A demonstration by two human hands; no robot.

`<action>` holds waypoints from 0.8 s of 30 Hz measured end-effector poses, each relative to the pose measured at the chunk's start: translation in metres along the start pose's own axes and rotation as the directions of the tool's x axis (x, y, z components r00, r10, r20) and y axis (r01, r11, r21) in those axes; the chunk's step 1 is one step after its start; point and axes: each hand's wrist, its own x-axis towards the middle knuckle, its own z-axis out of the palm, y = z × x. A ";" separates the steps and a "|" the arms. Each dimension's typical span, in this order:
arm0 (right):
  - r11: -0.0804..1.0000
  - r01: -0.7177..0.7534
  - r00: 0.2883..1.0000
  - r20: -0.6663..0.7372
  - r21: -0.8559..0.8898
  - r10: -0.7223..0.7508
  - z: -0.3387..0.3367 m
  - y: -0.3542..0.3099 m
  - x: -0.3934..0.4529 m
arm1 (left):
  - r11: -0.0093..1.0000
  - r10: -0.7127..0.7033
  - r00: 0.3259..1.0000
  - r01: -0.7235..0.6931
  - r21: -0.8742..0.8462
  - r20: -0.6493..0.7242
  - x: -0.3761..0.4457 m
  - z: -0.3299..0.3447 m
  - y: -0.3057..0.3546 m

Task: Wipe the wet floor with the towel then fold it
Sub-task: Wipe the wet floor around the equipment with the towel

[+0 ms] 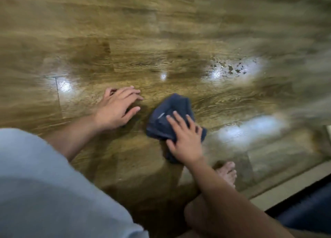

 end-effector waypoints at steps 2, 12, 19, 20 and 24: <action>0.964 -0.264 0.965 0.004 0.019 0.264 -0.006 0.057 0.006 | 0.998 -0.014 0.998 0.011 0.060 0.064 -0.001 0.001 0.003; 0.770 -0.632 0.774 0.037 0.087 0.632 -0.022 0.064 0.016 | 0.940 -0.032 0.933 -0.094 0.328 0.357 0.011 0.012 0.030; 0.997 -0.012 1.000 0.018 0.077 0.010 0.008 -0.014 -0.039 | 0.973 0.109 0.976 -0.143 0.180 0.187 0.030 0.041 0.073; 0.997 -0.014 1.000 0.006 0.082 0.013 0.005 0.003 -0.036 | 0.971 0.127 0.972 -0.163 0.178 0.196 0.030 0.043 0.076; 0.924 -0.367 0.929 -0.005 0.107 0.370 -0.012 0.096 -0.006 | 0.968 0.133 0.964 -0.176 0.179 0.231 0.031 0.046 0.073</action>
